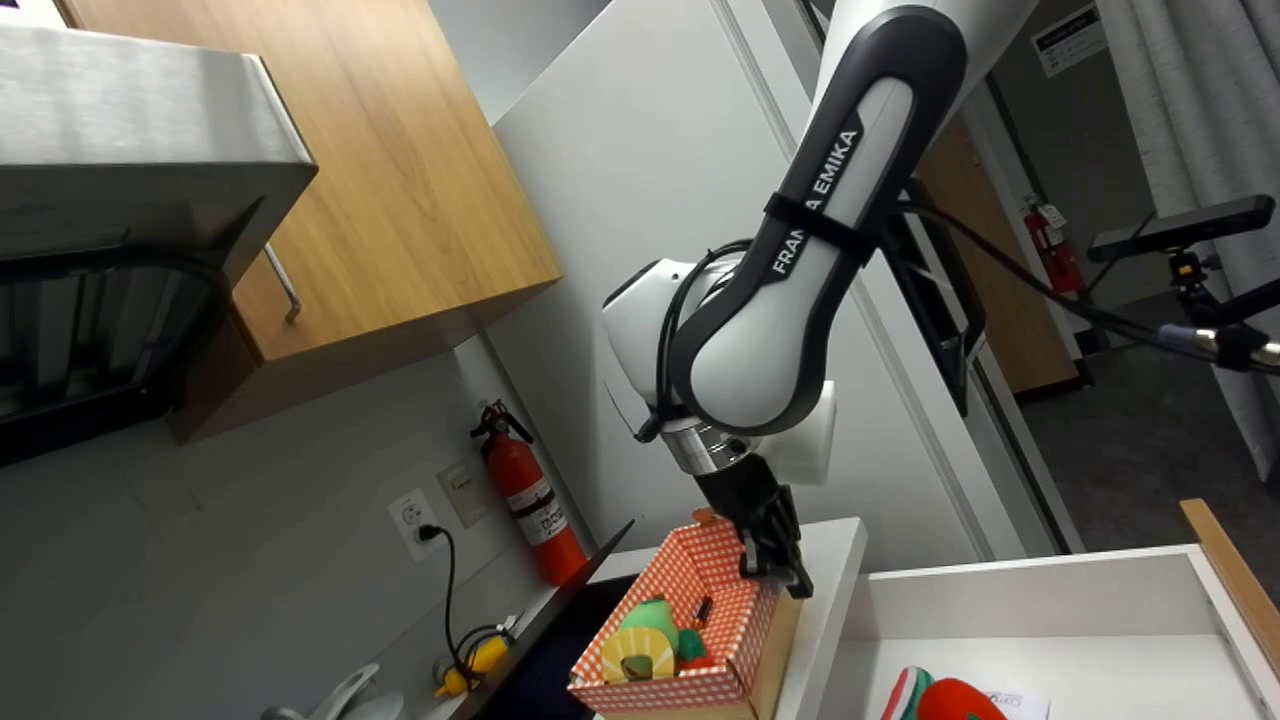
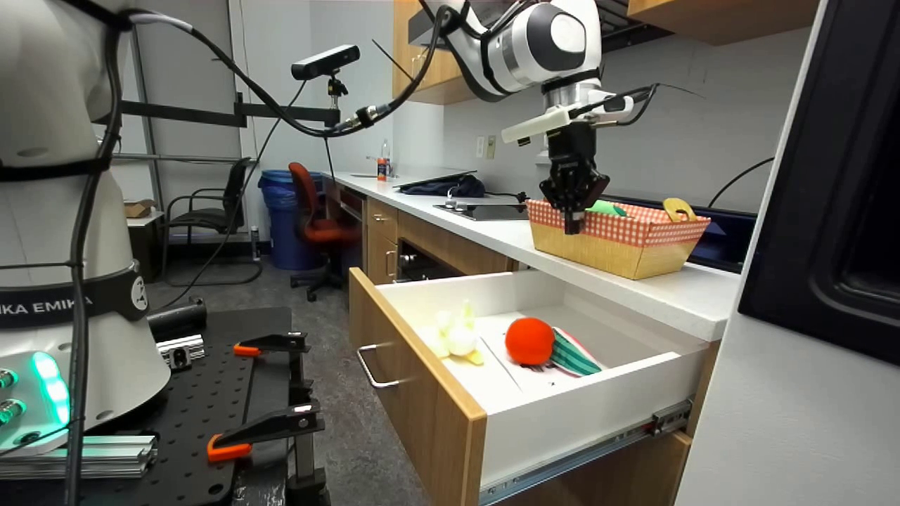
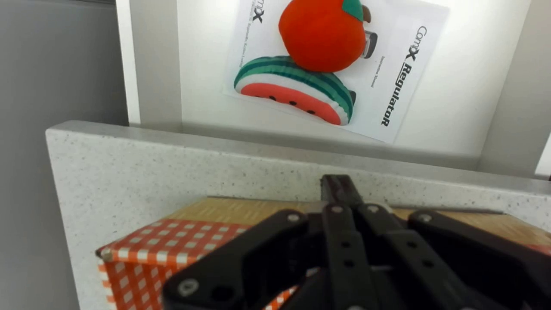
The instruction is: Put the watermelon, banana and big orange plush in the top drawer below the countertop
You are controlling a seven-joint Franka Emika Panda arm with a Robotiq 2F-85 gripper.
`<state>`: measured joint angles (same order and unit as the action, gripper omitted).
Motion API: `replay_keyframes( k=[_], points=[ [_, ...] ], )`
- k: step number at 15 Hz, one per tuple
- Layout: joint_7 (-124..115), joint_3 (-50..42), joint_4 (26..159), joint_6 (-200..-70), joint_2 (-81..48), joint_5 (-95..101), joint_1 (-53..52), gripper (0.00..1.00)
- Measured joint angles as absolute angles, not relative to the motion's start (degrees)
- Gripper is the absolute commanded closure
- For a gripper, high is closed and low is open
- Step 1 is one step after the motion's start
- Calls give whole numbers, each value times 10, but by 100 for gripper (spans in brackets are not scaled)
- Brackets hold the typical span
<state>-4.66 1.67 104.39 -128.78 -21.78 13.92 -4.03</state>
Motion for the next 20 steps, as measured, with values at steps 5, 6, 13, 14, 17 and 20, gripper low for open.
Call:
replay_keyframes(
  k=[5, 6, 13, 14, 17, 20],
  points=[
    [-47, 17, 1056, -1270, -192, 139, -42, 100],
    [-47, 17, 1064, -1270, -182, 139, -42, 100],
    [-59, 23, 1191, -1271, -68, 139, -45, 100],
    [-62, 25, 1215, -1271, -50, 139, -46, 100],
    [-74, 32, 1279, -1274, -1, 139, -46, 100],
    [-84, 40, 1332, -1277, 41, 139, -46, 100]
  ],
)
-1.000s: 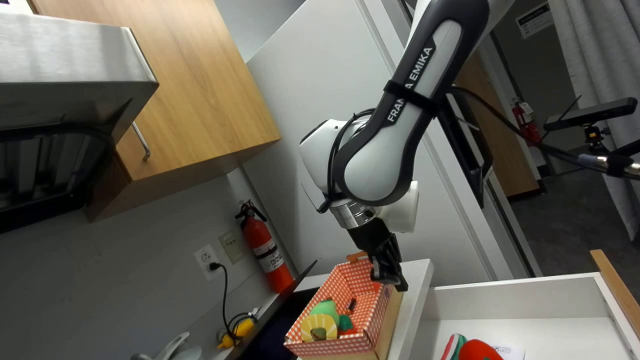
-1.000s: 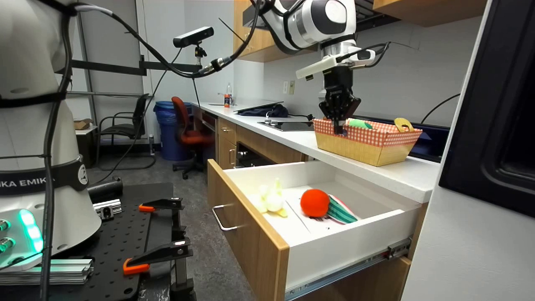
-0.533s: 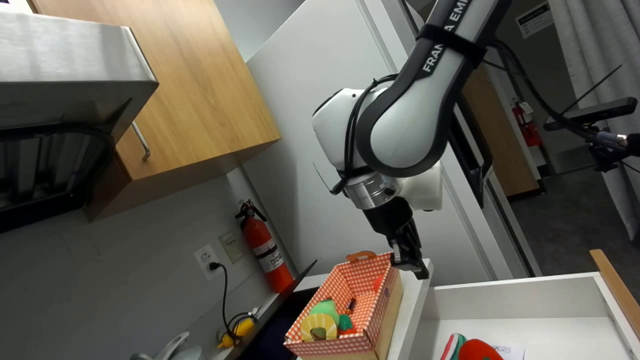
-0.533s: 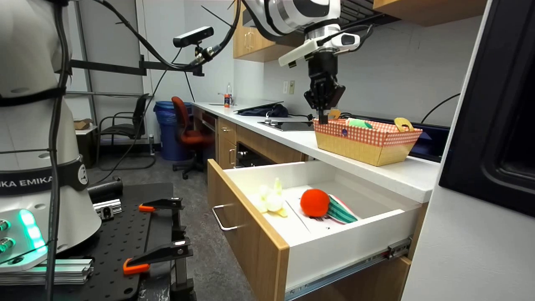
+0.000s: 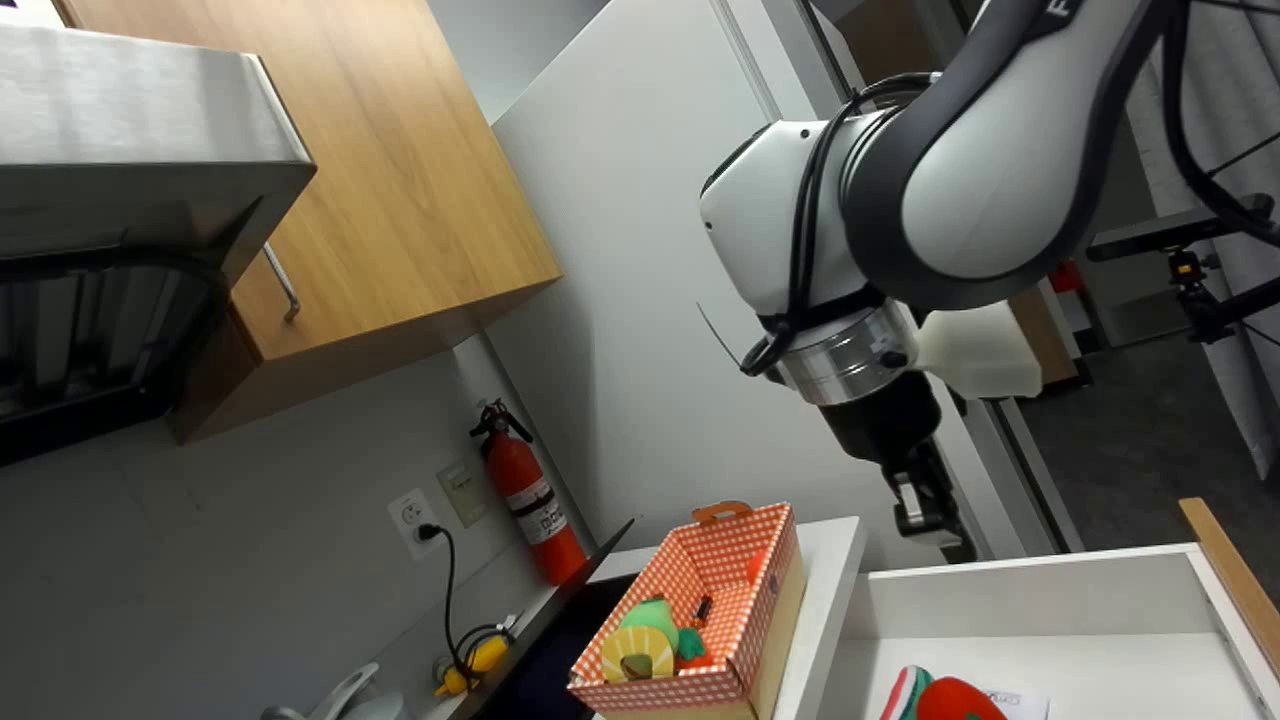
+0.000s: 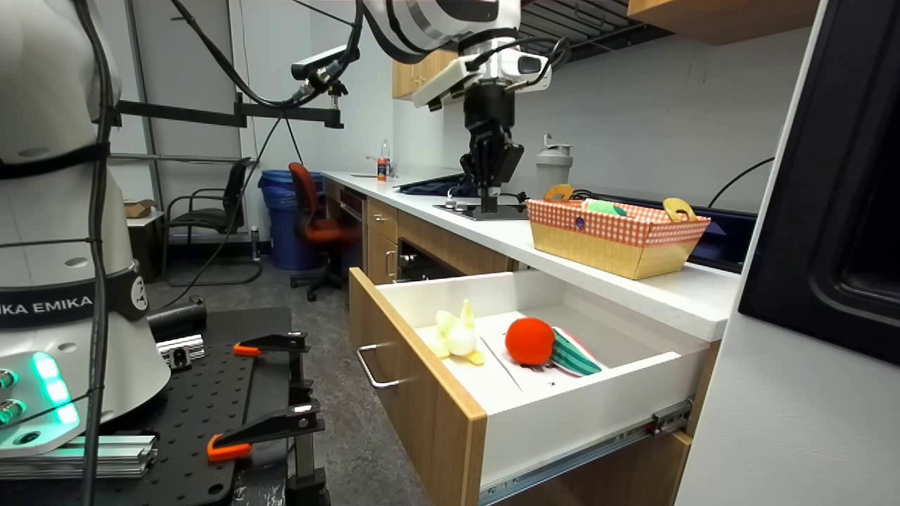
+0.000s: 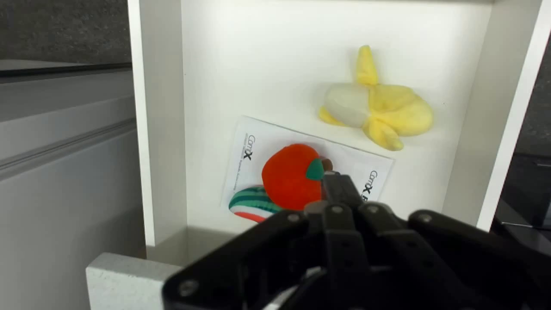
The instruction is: Put the watermelon, banana and big orange plush in the top drawer below the countertop
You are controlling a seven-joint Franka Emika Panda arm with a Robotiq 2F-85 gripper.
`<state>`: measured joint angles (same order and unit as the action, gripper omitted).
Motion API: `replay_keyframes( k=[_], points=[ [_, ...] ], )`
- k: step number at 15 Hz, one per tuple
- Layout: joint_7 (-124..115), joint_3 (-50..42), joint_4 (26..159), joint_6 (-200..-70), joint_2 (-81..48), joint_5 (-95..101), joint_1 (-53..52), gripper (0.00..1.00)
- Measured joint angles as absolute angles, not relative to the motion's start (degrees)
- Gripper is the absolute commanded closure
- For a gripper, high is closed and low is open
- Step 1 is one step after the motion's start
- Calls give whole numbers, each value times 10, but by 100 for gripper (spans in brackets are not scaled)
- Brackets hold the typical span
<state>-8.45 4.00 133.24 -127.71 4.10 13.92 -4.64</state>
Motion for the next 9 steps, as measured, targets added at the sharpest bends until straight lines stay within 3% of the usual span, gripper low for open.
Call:
replay_keyframes(
  k=[1, 3, 9],
  points=[
    [-87, 42, 1347, -1278, 53, 139, -46, 74],
    [-90, 44, 1371, -1280, 74, 139, -46, 66],
    [-93, 49, 1414, -1281, 120, 139, -46, 22]
  ],
)
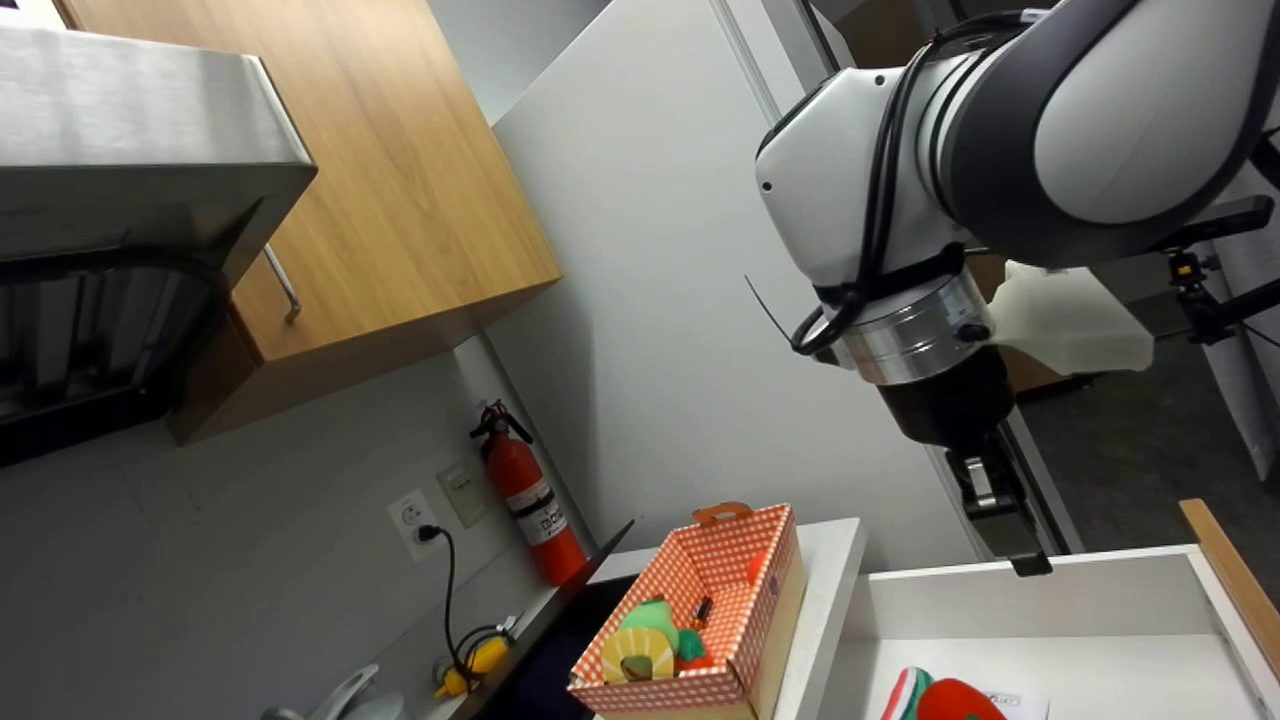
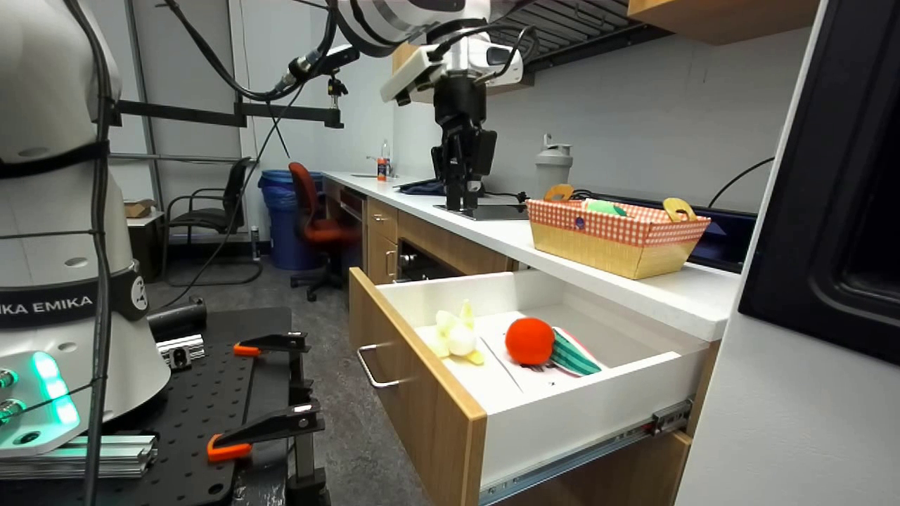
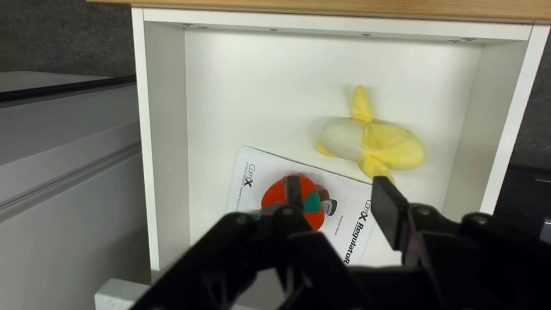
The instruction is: Put the watermelon, banana and big orange plush in the top drawer below the countertop
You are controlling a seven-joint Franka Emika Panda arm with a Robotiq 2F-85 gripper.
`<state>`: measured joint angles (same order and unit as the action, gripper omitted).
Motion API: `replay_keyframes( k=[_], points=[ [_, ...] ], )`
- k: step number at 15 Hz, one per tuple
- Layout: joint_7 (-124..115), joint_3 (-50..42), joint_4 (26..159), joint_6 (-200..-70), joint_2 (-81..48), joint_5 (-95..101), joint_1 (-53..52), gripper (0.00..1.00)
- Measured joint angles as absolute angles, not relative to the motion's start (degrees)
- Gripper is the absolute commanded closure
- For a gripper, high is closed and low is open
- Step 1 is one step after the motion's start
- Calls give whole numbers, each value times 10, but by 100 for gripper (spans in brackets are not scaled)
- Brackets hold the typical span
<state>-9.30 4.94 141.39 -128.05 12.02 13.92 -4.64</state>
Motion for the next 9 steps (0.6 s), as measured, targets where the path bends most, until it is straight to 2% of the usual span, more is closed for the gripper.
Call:
replay_keyframes(
  k=[3, 9],
  points=[
    [-95, 50, 1431, -1281, 143, 139, -46, 1],
    [-104, 50, 1463, -1281, 188, 139, -46, 0]
  ],
)
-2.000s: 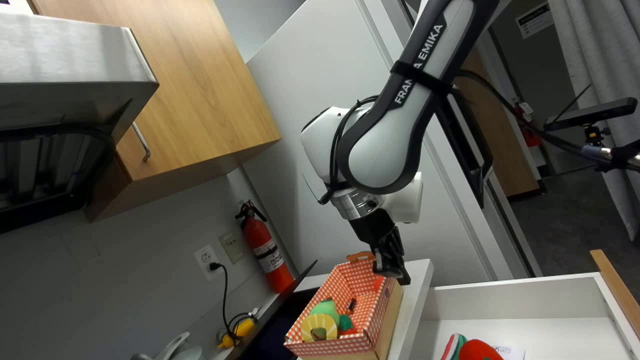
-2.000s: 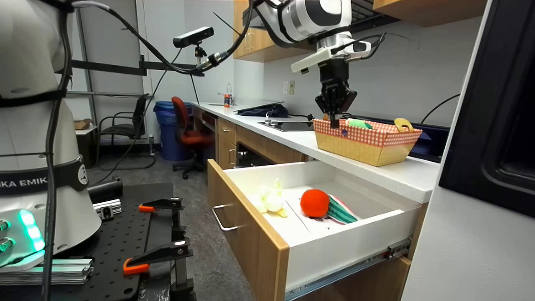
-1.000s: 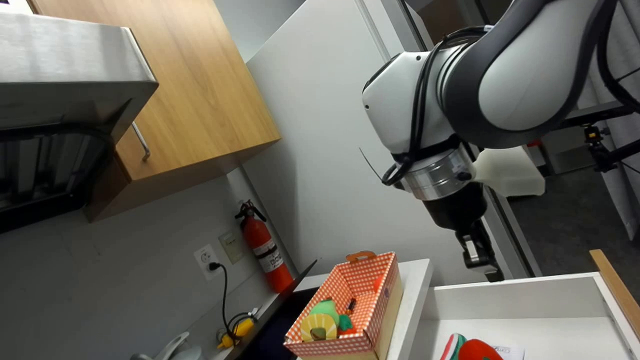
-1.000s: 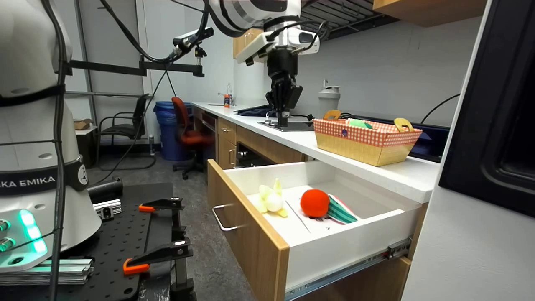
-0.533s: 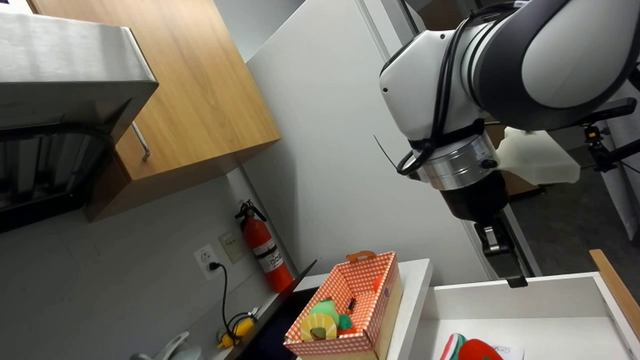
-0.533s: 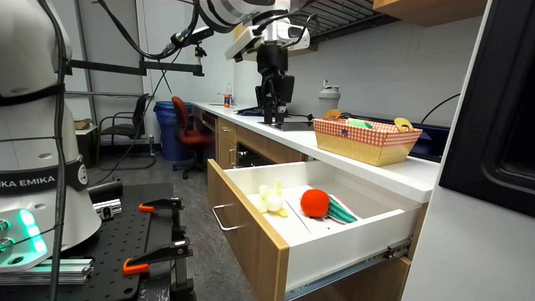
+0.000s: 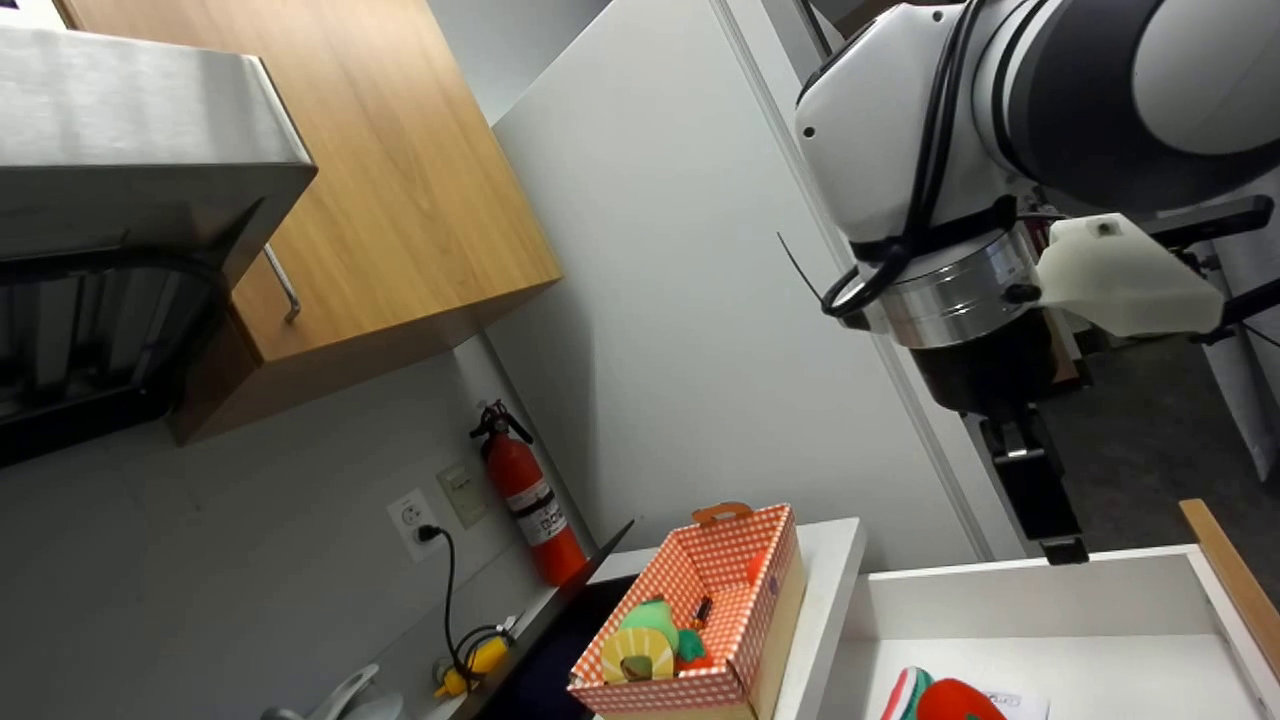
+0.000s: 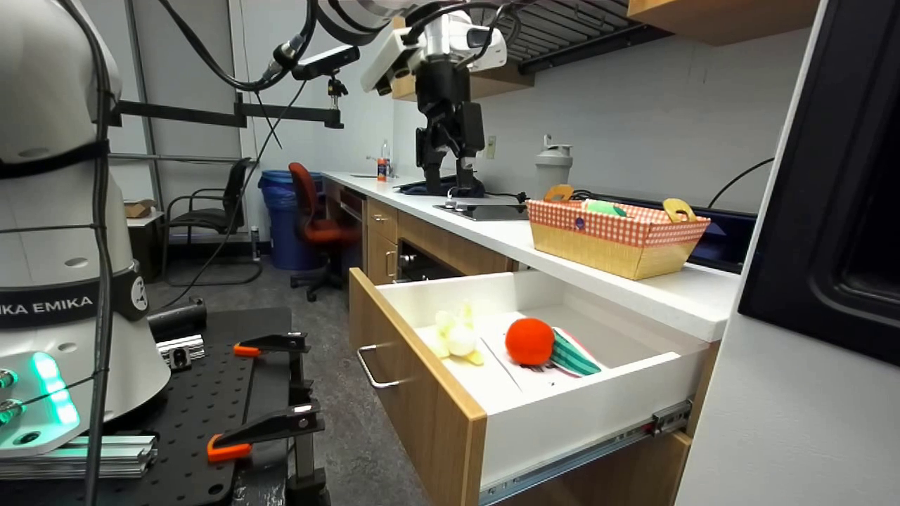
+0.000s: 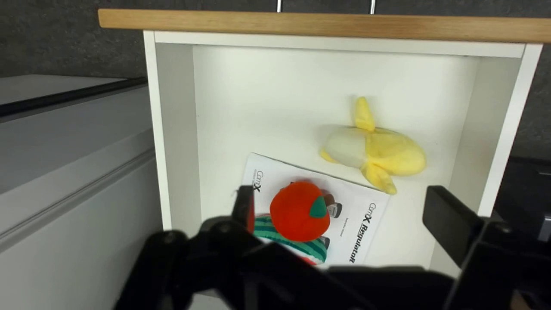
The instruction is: Put the watermelon, banana and big orange plush in the top drawer below the countertop
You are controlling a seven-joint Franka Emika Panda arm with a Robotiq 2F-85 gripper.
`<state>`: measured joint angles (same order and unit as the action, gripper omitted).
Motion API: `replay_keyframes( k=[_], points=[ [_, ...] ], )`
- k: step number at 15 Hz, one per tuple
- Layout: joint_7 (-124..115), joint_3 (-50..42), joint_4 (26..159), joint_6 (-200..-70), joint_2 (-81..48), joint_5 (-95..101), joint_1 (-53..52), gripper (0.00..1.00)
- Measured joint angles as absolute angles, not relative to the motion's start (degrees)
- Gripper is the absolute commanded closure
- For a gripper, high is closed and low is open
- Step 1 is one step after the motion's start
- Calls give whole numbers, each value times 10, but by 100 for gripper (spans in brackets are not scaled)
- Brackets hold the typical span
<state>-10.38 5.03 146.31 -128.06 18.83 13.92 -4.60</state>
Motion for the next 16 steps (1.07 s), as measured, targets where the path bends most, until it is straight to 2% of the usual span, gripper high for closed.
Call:
replay_keyframes(
  k=[16],
  points=[
    [-119, 56, 1489, -1283, 224, 139, -45, 0]
  ],
)
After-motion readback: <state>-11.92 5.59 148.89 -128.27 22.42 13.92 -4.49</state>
